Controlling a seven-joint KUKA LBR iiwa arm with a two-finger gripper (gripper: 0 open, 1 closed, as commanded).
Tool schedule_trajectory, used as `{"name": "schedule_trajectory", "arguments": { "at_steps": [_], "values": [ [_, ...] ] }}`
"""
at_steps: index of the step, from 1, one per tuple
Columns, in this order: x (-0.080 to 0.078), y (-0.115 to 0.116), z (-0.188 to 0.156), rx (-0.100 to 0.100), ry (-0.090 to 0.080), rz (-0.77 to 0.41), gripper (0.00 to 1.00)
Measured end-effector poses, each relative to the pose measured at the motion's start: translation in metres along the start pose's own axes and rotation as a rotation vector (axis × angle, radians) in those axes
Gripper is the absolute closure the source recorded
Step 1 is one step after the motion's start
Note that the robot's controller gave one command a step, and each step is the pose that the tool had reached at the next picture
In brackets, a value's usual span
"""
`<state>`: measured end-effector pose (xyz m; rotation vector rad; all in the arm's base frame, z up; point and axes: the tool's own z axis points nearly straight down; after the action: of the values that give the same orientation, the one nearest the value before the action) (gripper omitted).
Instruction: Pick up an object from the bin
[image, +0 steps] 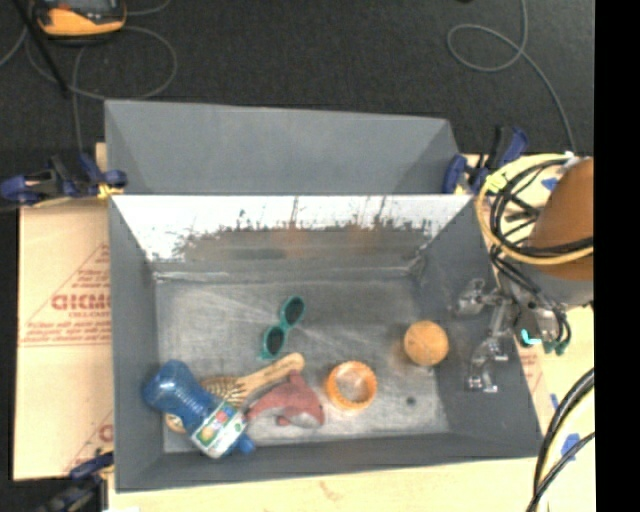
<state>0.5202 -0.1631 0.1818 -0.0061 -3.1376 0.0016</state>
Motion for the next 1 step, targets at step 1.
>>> {"name": "schedule_trajectory", "arguments": {
  "at_steps": [1],
  "values": [
    [-0.0008,0.0003,-0.003,0.001,-0.004,-0.002,0.0]
  ]
}}
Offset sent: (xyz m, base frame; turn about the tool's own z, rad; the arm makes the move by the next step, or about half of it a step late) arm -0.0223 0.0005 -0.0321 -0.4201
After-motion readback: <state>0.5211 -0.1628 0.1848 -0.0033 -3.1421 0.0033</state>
